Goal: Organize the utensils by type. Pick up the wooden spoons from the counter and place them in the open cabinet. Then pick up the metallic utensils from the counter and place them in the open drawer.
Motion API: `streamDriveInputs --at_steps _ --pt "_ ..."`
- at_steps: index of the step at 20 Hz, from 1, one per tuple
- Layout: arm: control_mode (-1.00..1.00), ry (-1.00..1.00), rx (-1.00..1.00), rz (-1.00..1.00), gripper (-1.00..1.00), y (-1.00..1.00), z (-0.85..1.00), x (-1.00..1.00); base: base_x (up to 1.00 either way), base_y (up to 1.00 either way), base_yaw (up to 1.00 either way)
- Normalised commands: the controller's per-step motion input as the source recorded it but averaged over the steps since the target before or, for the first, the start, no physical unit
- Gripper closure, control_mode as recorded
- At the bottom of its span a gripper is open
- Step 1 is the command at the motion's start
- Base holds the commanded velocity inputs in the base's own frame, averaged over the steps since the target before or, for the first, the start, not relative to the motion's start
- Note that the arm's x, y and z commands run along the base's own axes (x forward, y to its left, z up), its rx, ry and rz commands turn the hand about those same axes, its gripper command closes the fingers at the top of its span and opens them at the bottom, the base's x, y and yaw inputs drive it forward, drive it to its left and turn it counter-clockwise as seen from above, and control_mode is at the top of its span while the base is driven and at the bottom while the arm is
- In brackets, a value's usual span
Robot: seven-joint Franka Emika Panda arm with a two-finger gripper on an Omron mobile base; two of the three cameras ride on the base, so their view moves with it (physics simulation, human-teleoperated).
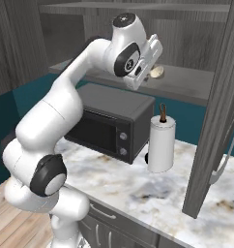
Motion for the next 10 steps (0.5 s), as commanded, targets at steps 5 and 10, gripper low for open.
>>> streamDriveInputs --at_steps 5,10 --pt "-1.0 -0.26 0.01 0.06 1.0 0.0 0.01 0.63 0.0 0.0 0.0" --pt "-1.0 -0.47 0.04 0.08 1.0 0.0 0.0 0.4 0.0 0.0 0.0"
